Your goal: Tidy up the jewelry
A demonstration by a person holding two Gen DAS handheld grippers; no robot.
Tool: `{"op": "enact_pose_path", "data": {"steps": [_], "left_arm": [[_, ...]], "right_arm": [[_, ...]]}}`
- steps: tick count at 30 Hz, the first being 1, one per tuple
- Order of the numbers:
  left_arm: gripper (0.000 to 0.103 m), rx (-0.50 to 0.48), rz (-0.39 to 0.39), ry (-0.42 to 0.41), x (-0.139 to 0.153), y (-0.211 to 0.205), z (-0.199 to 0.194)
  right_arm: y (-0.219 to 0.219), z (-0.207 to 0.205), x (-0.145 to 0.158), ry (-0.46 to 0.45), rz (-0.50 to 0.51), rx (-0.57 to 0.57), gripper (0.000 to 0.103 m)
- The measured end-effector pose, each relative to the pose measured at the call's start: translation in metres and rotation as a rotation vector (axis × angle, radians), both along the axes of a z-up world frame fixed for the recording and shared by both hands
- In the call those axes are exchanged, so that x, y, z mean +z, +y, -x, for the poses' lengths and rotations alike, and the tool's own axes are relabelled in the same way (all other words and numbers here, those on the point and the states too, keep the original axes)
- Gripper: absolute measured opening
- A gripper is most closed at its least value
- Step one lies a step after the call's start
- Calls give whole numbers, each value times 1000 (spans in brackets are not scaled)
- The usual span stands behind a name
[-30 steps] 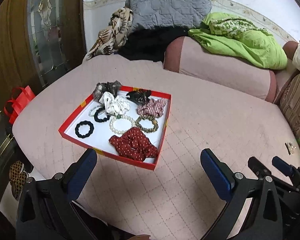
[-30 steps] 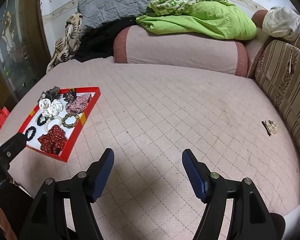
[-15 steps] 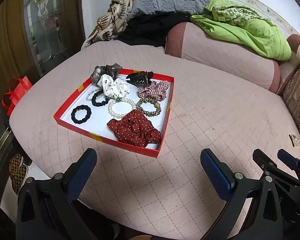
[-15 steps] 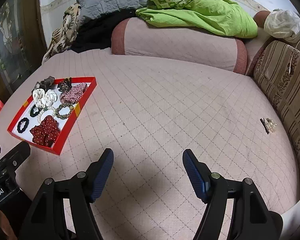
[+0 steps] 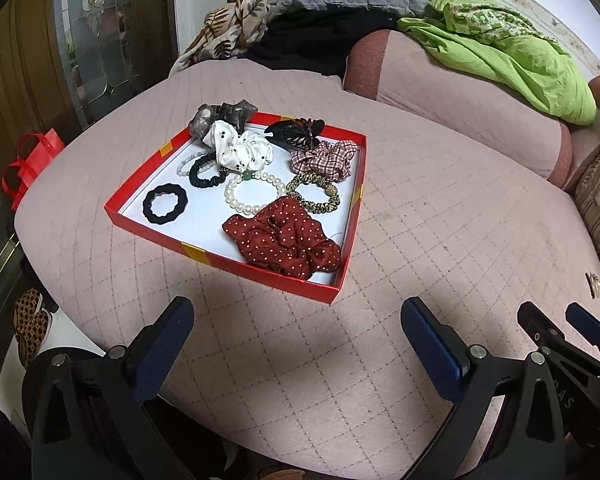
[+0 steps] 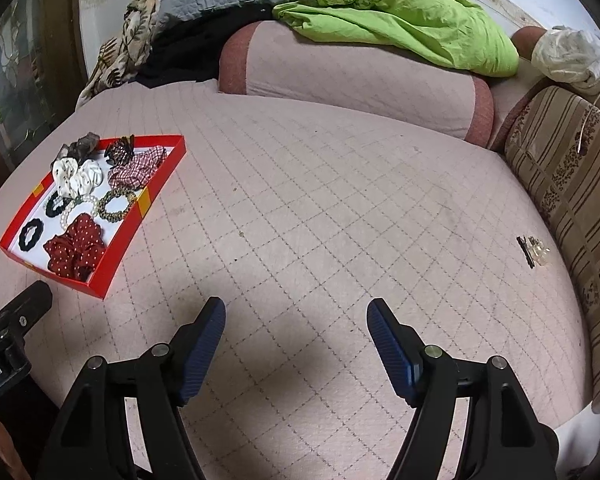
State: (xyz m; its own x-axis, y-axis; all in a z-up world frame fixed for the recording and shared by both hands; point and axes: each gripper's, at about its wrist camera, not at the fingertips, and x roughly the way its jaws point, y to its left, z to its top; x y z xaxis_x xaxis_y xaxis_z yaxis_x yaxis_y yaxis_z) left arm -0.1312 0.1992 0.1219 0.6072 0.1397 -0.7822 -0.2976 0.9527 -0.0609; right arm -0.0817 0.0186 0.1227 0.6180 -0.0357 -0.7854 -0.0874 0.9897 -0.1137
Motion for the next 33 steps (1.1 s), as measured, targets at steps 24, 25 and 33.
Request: {"op": "enact_pose_path", "data": {"steps": [24, 25, 33], "left_arm": [[103, -6, 9, 20, -6, 0, -2], [103, -5, 8, 22, -7, 2, -2], [103, -18, 30, 26, -9, 10, -2]], "right_arm": [[6, 4, -5, 11, -15, 24, 79], [7, 4, -5, 10, -14, 26, 79], [15, 7, -8, 10, -6, 41, 79]]}}
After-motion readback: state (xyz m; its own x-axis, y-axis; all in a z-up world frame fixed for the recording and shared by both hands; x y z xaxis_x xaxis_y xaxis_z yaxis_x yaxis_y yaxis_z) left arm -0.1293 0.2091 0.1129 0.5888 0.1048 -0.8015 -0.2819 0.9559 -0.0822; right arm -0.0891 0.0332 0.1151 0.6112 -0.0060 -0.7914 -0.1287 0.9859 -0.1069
